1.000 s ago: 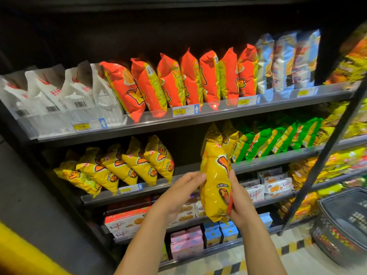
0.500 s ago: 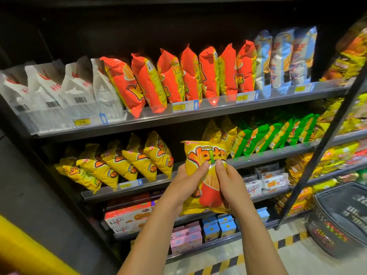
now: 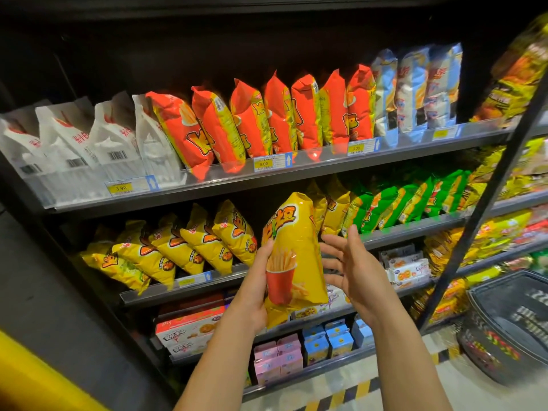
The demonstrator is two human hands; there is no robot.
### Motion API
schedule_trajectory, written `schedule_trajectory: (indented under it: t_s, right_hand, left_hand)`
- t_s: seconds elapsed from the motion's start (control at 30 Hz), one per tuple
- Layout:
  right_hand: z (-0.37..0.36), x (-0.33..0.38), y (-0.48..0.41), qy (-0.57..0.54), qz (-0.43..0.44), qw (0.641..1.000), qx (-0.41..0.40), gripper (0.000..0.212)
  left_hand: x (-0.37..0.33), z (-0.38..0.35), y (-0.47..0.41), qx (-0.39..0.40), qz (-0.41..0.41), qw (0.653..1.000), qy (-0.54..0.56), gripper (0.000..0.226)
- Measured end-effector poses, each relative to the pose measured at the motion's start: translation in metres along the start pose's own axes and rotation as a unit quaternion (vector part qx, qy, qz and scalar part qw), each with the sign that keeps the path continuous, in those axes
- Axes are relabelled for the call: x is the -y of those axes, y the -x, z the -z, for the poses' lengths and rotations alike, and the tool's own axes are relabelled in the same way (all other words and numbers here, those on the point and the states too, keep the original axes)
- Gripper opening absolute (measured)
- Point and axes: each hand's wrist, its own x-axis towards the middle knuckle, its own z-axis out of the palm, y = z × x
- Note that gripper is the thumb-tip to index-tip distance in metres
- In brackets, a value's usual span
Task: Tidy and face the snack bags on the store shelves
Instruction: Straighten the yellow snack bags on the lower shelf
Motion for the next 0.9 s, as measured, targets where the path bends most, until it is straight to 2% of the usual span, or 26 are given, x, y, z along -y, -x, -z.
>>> schedule_trajectory:
  t_s: [0.07, 0.13, 0.17, 0.23, 0.33, 0.47, 0.63, 0.7, 0.83, 0.9]
  right_hand:
    - [0.000, 0.001, 0.002, 0.065, 0.022, 0.997, 0.043, 0.052]
    - [0.002, -0.002, 0.004, 0.110, 0.036, 0.991, 0.065, 0.029]
    - [0.005, -0.005, 0.003, 0.130, 0.046, 0.988, 0.069, 0.033]
    - [0.015, -0.012, 0.001, 0.157, 0.061, 0.984, 0.064, 0.052]
    - [0.027, -0.015, -0.002, 0.215, 0.093, 0.970, 0.061, 0.065]
    - [0.033, -0.019, -0.008, 0.249, 0.111, 0.960, 0.062, 0.078]
    - [0.034, -0.020, -0.013, 0.251, 0.119, 0.959, 0.048, 0.077]
    - [0.035, -0.018, -0.013, 0.231, 0.102, 0.966, 0.047, 0.070]
    - [0.031, -0.011, -0.010, 0.119, 0.017, 0.991, 0.055, 0.049]
    - [0.027, -0.006, -0.011, 0.066, -0.051, 0.995, 0.052, 0.046]
  left_hand:
    - [0.001, 0.000, -0.003, 0.002, -0.056, 0.996, -0.071, 0.052]
    - [0.005, 0.001, -0.006, 0.026, -0.106, 0.986, -0.125, 0.021]
    - [0.005, 0.001, -0.006, 0.040, -0.118, 0.982, -0.144, 0.019]
    - [0.005, 0.011, -0.011, 0.055, -0.150, 0.965, -0.208, 0.039]
    - [0.006, 0.021, -0.016, 0.065, -0.191, 0.936, -0.288, 0.067]
    - [0.007, 0.023, -0.020, 0.038, -0.205, 0.919, -0.335, 0.070]
    - [0.003, 0.022, -0.023, 0.025, -0.213, 0.915, -0.341, 0.061]
    - [-0.003, 0.018, -0.019, 0.034, -0.212, 0.921, -0.324, 0.062]
    - [-0.012, 0.006, -0.016, 0.048, -0.142, 0.958, -0.245, 0.058]
    - [-0.014, -0.003, -0.015, 0.039, -0.088, 0.972, -0.213, 0.052]
